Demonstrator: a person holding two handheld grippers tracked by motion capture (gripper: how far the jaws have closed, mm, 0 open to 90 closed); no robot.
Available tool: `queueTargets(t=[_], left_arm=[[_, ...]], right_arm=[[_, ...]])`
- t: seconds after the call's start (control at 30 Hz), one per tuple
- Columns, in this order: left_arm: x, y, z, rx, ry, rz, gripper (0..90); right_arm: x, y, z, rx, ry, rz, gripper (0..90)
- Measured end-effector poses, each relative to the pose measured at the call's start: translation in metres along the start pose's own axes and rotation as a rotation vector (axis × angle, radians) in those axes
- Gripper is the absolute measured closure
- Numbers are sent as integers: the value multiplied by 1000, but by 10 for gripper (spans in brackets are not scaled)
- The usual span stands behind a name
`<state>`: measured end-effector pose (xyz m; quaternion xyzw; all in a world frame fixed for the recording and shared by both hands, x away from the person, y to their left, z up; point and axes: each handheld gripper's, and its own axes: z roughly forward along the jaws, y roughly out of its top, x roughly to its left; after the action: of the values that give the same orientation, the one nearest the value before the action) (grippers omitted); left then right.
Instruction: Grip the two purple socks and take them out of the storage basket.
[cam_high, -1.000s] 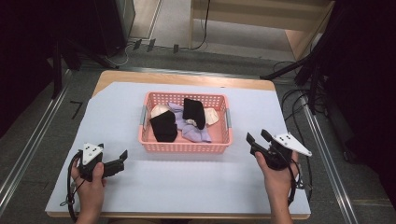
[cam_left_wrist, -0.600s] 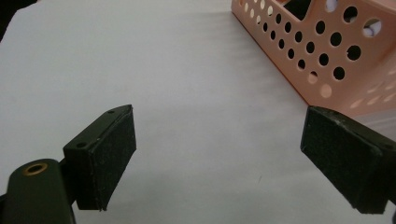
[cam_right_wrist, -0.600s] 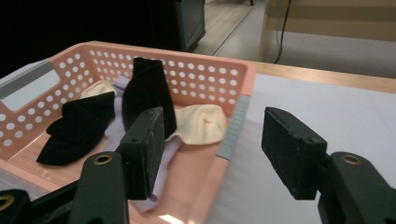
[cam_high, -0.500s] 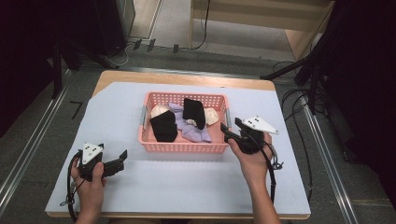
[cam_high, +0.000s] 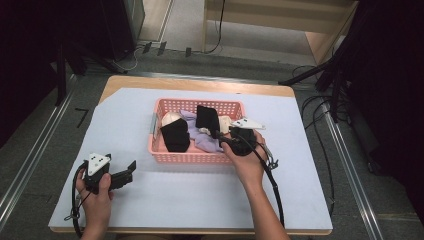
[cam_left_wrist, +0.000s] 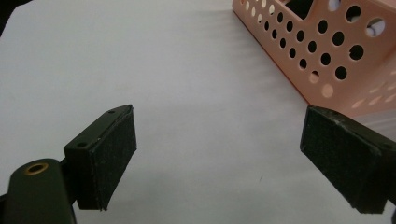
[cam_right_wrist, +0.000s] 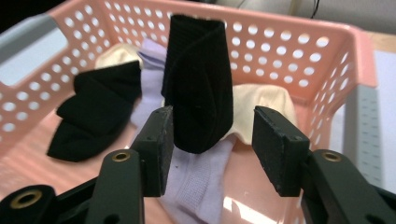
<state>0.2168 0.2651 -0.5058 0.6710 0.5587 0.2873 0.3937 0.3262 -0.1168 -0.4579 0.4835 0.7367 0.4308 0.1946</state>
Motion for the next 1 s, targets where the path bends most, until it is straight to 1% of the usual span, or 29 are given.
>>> queueTargets(t=[0.07, 0.13, 0.2, 0.27, 0.3, 0.33, 0.37, 0.43, 0.47, 0.53, 0.6, 0.67, 0.7, 0.73, 0.77, 0.8, 0.83, 0.87, 0.9, 0.93, 0.97, 1.0], left_arm=[[0, 0, 0, 0, 0, 0, 117], [0, 0, 0, 1, 0, 1, 117], [0, 0, 0, -2, -2, -1, 118], [0, 0, 1, -1, 0, -1, 118], [0, 0, 1, -1, 0, -1, 118], [0, 0, 1, 1, 1, 0, 118], [0, 0, 1, 0, 1, -1, 118], [0, 0, 1, 0, 1, -1, 119], [0, 0, 1, 0, 0, -1, 119], [0, 0, 1, 0, 0, -1, 120], [0, 0, 1, 0, 0, 0, 120], [0, 0, 1, 2, 0, 1, 120], [0, 0, 1, 1, 0, 0, 120], [0, 0, 1, 0, 0, -1, 120], [0, 0, 1, 0, 0, -1, 120], [0, 0, 1, 0, 0, -1, 121], [0, 0, 1, -1, -2, -1, 121], [0, 0, 1, -1, -1, -1, 121], [0, 0, 1, 0, -1, -1, 122], [0, 0, 1, 1, 0, 0, 122], [0, 0, 1, 0, -1, -1, 122], [0, 0, 1, 0, -1, -1, 122]], right_arm=[[0, 1, 6, 29, -12, 10, 521], [-1, 1, 11, 60, -24, 35, 545], [-1, 3, 13, 69, -34, 54, 555], [0, 5, 17, 99, -42, 53, 569], [0, 5, 17, 99, -42, 53, 569], [2, 6, 22, 134, -54, 40, 579], [4, 6, 24, 150, -58, 40, 588], [6, 6, 30, 183, -57, 44, 592], [7, 6, 32, 189, -61, 37, 592], [9, 6, 36, 210, -57, 41, 592], [11, 6, 40, 235, -55, 30, 591], [13, 6, 45, 272, -40, 36, 570], [14, 6, 47, 310, -43, 27, 573], [15, 7, 49, 334, -53, 17, 569], [16, 7, 51, 347, -53, 24, 565], [16, 7, 51, 347, -53, 24, 565], [15, 9, 54, 396, -29, 74, 571], [15, 9, 55, 417, -20, 103, 571], [14, 9, 57, 441, -10, 119, 575], [13, 10, 58, 463, -11, 136, 584], [14, 10, 59, 484, -19, 142, 602], [14, 10, 59, 484, -19, 142, 602]])
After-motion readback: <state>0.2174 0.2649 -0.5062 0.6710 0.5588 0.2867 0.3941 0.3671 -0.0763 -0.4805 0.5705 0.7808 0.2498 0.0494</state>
